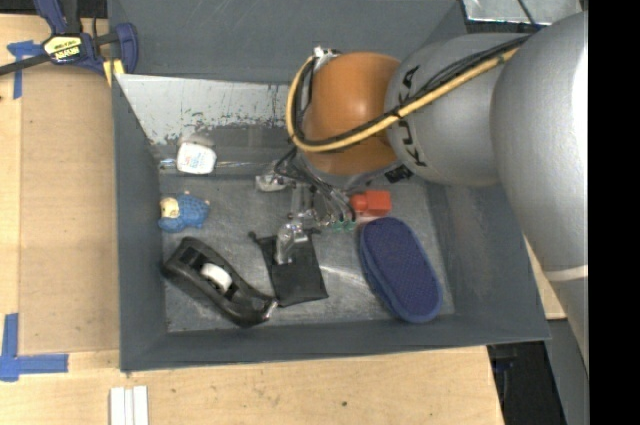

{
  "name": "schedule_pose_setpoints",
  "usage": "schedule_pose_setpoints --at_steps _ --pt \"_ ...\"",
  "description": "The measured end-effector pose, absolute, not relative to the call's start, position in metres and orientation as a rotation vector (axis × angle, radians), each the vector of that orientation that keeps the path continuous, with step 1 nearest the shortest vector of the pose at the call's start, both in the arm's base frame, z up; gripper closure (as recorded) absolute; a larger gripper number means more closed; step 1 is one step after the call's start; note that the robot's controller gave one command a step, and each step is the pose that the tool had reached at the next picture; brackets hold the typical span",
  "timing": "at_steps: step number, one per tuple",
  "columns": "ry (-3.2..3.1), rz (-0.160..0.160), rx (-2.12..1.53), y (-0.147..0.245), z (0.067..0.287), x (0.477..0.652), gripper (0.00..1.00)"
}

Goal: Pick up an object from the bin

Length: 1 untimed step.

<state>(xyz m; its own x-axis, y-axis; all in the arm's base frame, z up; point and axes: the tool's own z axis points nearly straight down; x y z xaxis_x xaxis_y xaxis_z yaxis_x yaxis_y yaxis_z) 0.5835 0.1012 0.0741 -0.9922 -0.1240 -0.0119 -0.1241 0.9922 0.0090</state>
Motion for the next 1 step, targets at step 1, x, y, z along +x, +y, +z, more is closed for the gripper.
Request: schedule_pose_setpoints --at_steps 1 --pt "3.133 0.001 -0.134 0.0906 0.1021 0.5726 0.00"
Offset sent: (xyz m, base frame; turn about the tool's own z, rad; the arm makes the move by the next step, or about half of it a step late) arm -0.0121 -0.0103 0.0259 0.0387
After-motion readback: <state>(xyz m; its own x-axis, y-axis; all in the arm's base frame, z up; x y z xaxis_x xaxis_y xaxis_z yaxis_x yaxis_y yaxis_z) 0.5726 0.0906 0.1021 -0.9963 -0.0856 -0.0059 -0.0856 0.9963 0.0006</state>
